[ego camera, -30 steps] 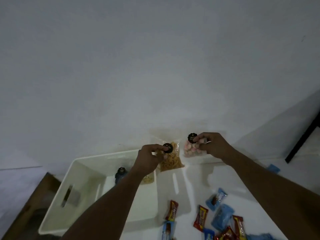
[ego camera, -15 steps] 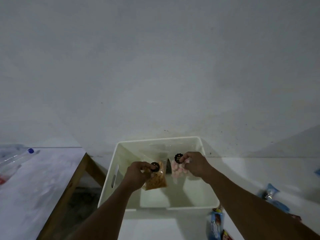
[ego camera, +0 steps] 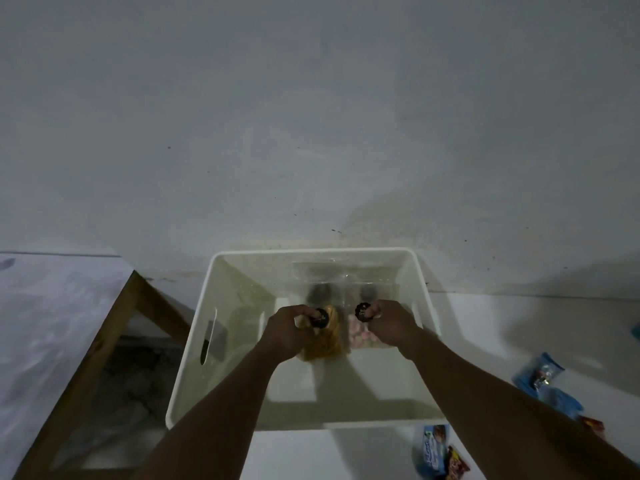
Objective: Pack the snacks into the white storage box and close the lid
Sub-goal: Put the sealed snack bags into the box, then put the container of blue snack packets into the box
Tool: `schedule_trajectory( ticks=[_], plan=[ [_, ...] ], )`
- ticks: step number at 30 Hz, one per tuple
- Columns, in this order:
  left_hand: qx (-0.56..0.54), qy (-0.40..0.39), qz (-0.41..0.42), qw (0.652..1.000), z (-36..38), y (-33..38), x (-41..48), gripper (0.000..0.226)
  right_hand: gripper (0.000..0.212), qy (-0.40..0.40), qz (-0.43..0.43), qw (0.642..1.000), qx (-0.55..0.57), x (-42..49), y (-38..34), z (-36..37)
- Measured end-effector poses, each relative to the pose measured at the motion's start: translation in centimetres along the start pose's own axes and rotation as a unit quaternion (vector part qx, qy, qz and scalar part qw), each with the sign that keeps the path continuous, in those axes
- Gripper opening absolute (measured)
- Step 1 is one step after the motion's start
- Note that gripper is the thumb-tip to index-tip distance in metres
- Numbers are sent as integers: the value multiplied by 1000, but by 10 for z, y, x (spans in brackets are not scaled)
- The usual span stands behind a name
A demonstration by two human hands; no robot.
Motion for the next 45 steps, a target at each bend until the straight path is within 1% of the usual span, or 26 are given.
schedule_trajectory(
  ticks=[2,5,7,9,11,13,16,18,20,22,27,31,33,34,36,38,39,41,44,45],
  plan=[
    [18,11,14,1000,-9,13,-10,29,19,-6,-14,1000,-23,-13,-11,-9],
    [35,45,48,997,-23,45,-33,27,25,-4,-46,998,-43,-47,-29,-33],
    [57,57,57,995,-26,70,-50,30,19,-11,-56,998,-16,-71,-33,-52],
    [74,71,65,993,-23,97,-69,33,17,-22,-62,998,12,-97,-32,-74],
    [54,81,84,992,-13,123,-85,30,17,-23,-77,996,25,-120,-25,-99],
    [41,85,107,990,4,149,-101,25,15,-6,-88,995,36,-143,-10,-127],
    [37,82,139,986,43,184,-123,17,18,28,-78,995,55,-168,33,-169],
    [29,56,157,986,78,201,-138,14,19,44,-62,995,58,-181,73,-194],
    [32,33,175,984,116,214,-153,12,11,53,-38,995,76,-191,121,-214],
    [30,4,182,983,156,222,-167,11,3,73,-8,995,71,-200,173,-232],
    [31,-105,123,986,271,213,-195,14,2,112,60,991,40,-225,306,-257],
    [7,-174,77,982,367,200,-226,10,19,141,76,986,-35,-234,391,-267],
    [-10,-216,42,975,413,188,-238,13,19,137,84,986,-37,-233,424,-265],
    [-5,-228,24,973,432,181,-243,18,17,117,87,989,-36,-232,436,-262],
    [26,-234,-6,972,462,168,-254,23,16,71,83,994,-24,-228,456,-253],
    [65,-212,14,975,482,164,-259,25,10,39,75,996,-15,-226,465,-246],
    [84,-199,30,976,488,165,-260,25,10,35,66,997,-24,-226,465,-246],
    [115,-185,45,975,495,175,-263,27,16,56,51,996,-41,-228,466,-254],
    [140,-162,93,972,500,211,-260,30,31,95,19,994,-40,-240,463,-286],
    [136,-155,108,973,502,223,-258,31,29,101,14,994,-29,-244,462,-298]
  ],
)
Point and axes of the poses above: each hand's wrist, its own x-axis towards the middle knuckle, its own z-axis out of the palm, y = z × x, the point moved 8 cm from there along x, towards the middle knuckle, and after that the axes turned 4 degrees about -x, right-handed, at the moved point
